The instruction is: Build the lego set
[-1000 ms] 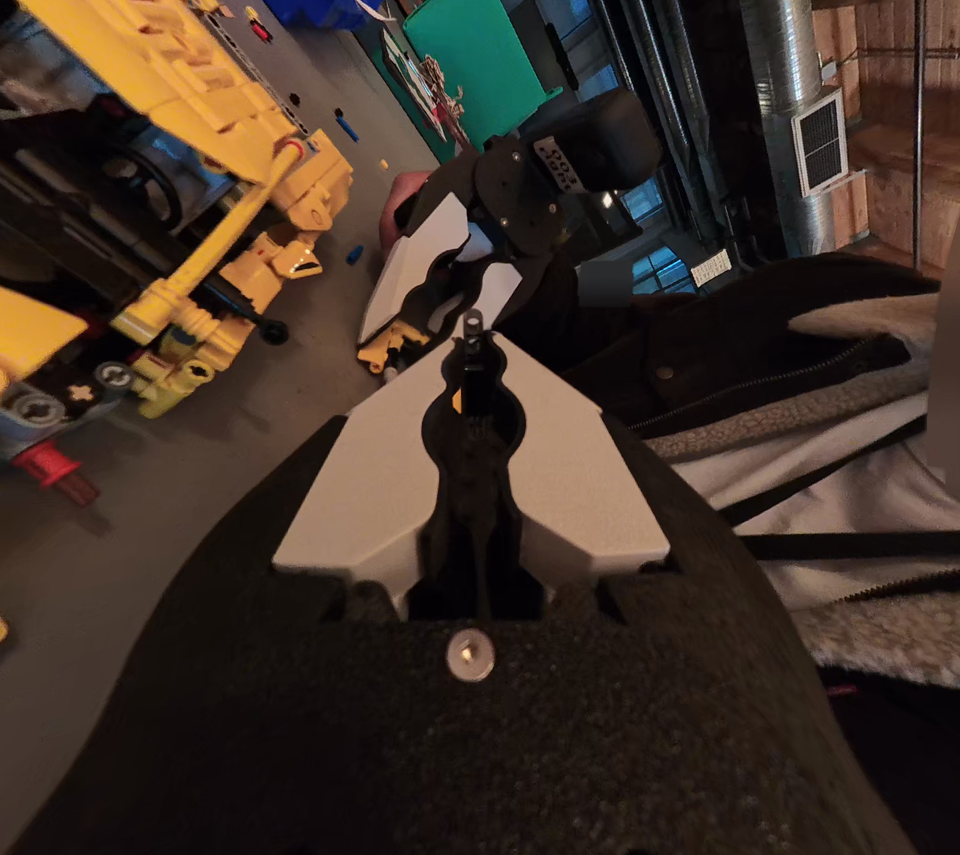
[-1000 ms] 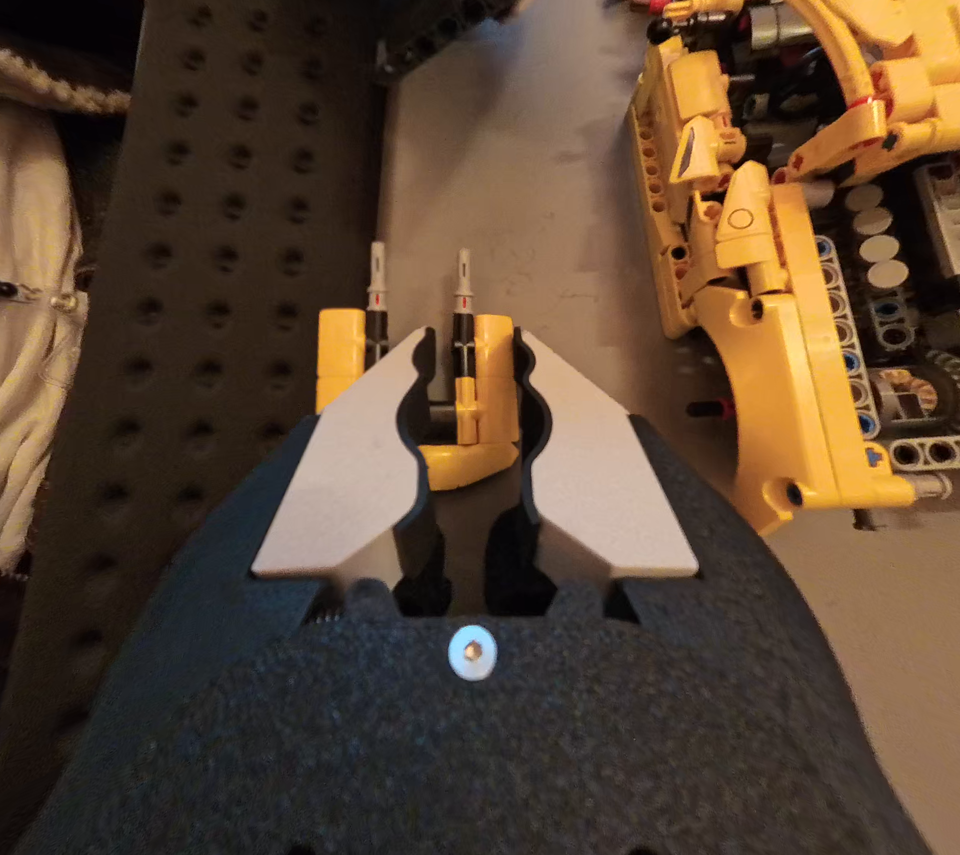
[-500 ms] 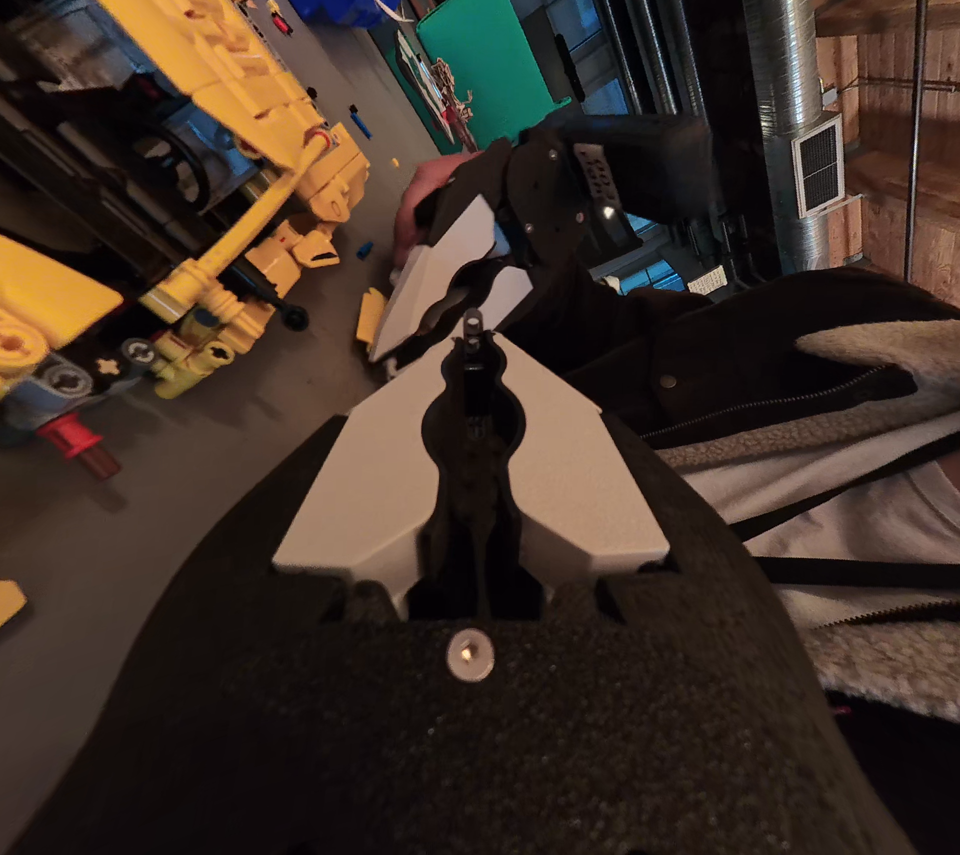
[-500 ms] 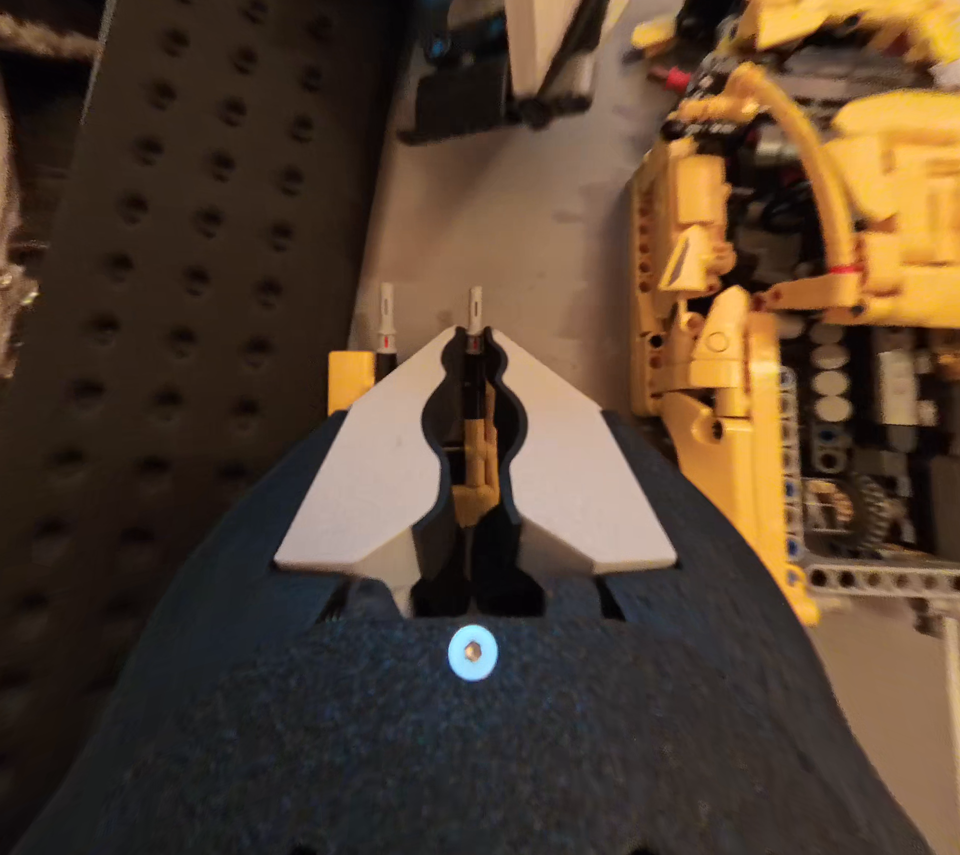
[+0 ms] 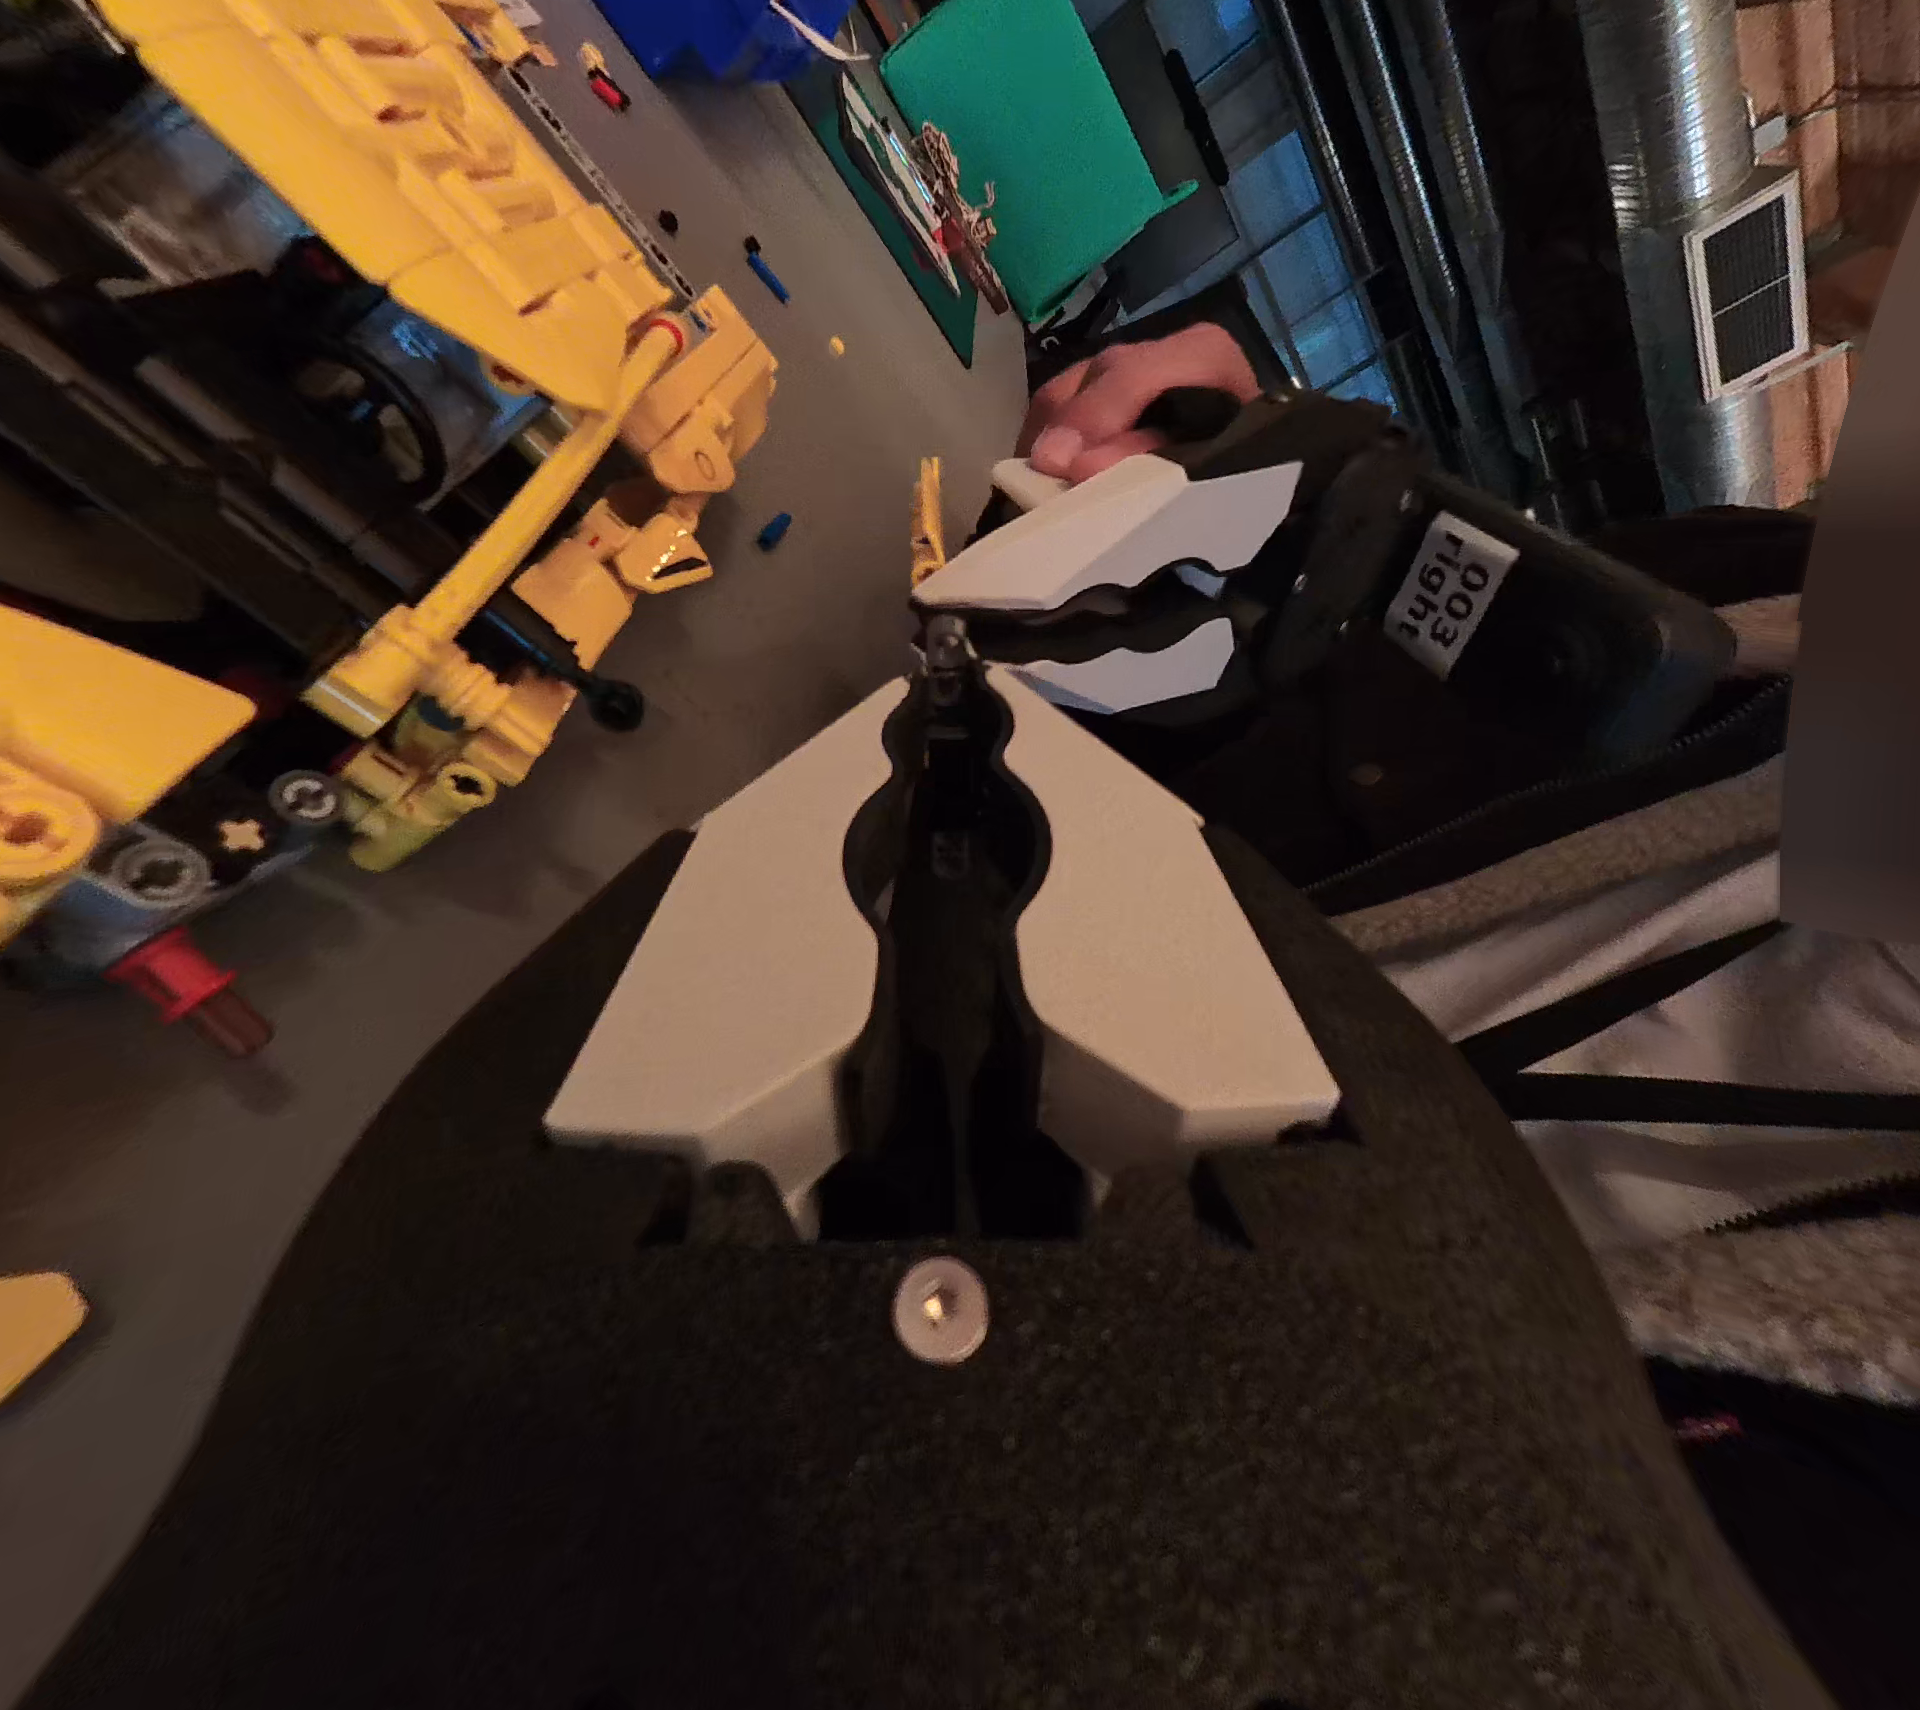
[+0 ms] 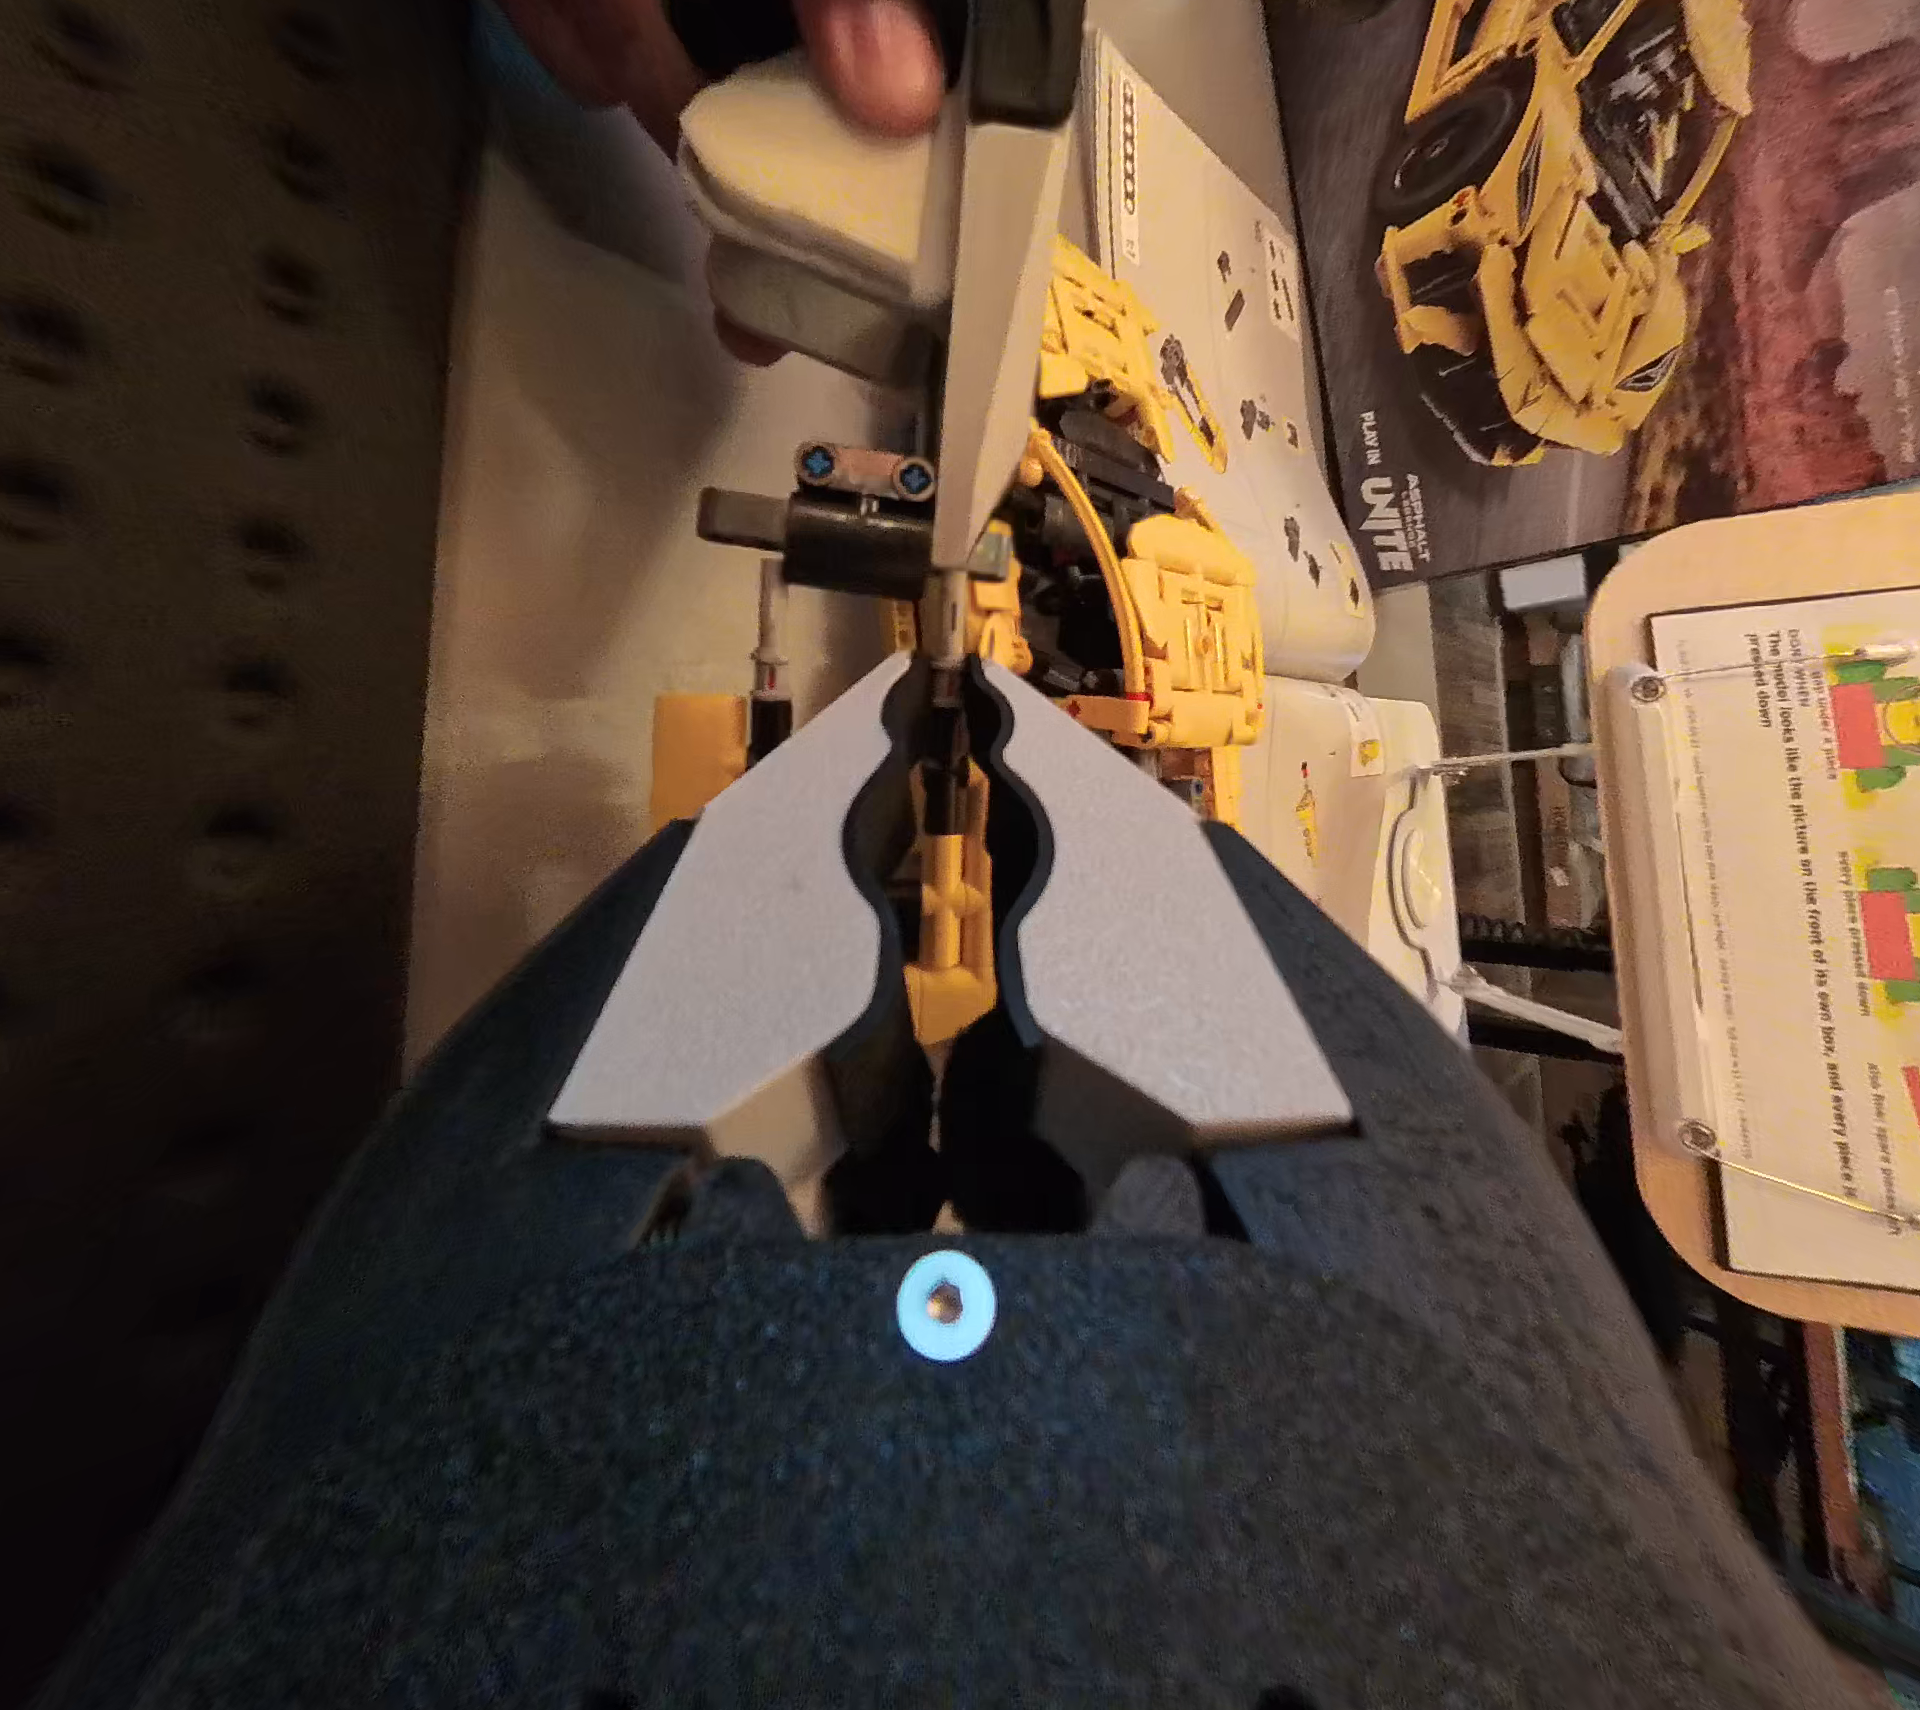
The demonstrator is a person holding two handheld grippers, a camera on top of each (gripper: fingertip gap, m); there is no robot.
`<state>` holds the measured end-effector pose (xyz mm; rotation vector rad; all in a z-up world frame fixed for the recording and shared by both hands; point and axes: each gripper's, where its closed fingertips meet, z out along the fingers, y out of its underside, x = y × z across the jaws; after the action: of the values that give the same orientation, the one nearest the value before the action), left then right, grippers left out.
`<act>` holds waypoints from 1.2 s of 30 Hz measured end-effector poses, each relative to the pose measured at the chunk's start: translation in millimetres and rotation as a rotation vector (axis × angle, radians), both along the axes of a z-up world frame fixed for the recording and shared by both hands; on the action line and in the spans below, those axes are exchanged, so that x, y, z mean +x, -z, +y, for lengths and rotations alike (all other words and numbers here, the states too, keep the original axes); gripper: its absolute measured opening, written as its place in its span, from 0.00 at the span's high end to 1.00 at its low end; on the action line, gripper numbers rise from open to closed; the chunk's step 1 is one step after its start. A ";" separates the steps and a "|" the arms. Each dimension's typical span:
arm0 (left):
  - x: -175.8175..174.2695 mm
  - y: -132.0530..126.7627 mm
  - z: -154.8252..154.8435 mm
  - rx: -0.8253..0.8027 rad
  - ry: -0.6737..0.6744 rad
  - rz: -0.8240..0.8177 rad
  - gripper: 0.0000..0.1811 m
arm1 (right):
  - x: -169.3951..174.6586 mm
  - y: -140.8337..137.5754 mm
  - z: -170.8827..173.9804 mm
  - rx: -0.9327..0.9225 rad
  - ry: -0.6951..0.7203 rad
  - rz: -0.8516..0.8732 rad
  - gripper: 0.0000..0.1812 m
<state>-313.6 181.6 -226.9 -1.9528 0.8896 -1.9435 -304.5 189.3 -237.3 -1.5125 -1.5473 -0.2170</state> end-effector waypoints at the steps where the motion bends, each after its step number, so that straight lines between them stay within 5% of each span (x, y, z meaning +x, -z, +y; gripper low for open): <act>1: 0.8 0.7 0.3 -0.005 -0.001 0.002 0.96 | 1.1 0.6 1.2 0.010 0.008 -0.013 0.97; 25: 8.0 16.5 8.1 0.070 -0.075 0.123 0.96 | 7.5 19.1 10.4 -0.013 0.172 -0.084 0.97; 36: 7.3 5.1 -4.9 -0.048 0.031 0.018 0.97 | 1.6 11.2 0.5 -0.015 0.090 -0.006 0.98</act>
<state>-306.3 176.7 -232.0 -1.9971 0.8905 -1.9854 -302.9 189.7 -248.5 -1.5962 -1.4902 -0.2628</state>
